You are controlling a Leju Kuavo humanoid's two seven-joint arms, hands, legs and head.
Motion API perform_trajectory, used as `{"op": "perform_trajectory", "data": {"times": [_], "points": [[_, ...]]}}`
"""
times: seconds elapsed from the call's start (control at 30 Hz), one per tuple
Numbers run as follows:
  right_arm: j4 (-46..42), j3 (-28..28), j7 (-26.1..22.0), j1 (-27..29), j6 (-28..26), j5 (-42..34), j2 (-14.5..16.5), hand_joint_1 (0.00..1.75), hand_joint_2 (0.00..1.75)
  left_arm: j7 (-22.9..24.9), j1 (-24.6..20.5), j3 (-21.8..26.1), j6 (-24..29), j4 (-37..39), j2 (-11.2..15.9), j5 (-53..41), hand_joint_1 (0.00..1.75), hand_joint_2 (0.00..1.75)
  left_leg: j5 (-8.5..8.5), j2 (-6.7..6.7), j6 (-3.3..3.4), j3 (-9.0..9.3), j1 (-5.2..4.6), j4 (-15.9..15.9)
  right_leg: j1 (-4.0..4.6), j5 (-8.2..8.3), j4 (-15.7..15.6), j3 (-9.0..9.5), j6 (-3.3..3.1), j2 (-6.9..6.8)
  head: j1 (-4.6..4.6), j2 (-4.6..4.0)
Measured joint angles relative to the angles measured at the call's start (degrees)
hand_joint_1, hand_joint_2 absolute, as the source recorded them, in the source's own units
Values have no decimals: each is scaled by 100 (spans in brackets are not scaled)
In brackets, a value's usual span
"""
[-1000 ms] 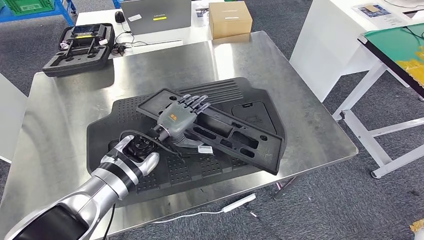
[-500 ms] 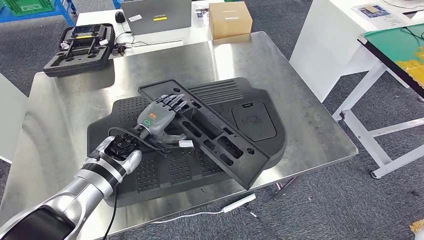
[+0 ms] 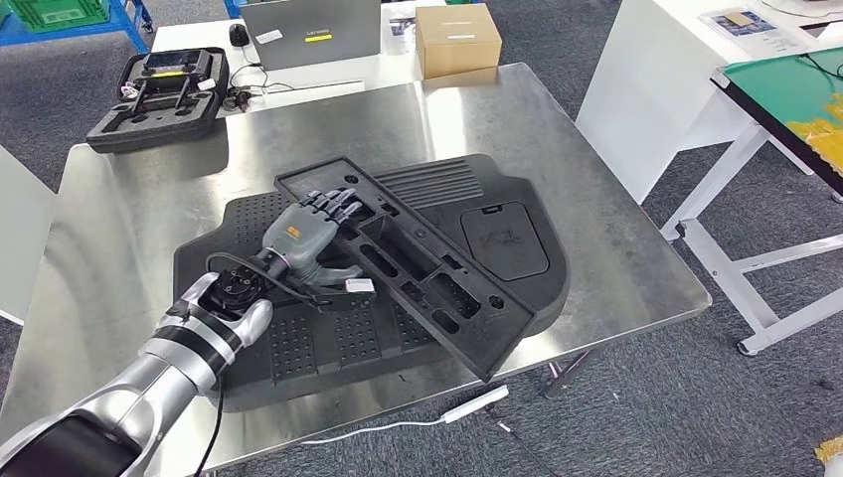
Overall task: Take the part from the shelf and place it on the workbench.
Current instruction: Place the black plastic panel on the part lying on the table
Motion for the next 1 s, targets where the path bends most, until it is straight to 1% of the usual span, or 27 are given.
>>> {"op": "perform_trajectory", "data": {"times": [0.17,0.3,0.6,1.0], "points": [[0,0,-9,0,19,2,-12,0,0,182,-2,24,108,3,4,-273,0,0,0,0,0,3,0,0,0,0,0,3,0,0,0,0],[0,-1,-18,0,37,2,-21,0,0,379,-22,33,119,48,6,-541,0,175,0,0,0,5,0,0,0,0,0,5,0,0,-1,0],[0,-19,-3,2,35,16,-23,0,0,1196,-138,263,346,346,12,-1187,0,175,0,1,0,11,0,0,0,0,0,11,0,0,0,0],[0,-36,22,3,15,53,-17,0,0,1565,-234,754,573,675,19,-1546,0,175,-1,2,0,34,0,-1,0,0,-1,33,0,1,0,0]]}}
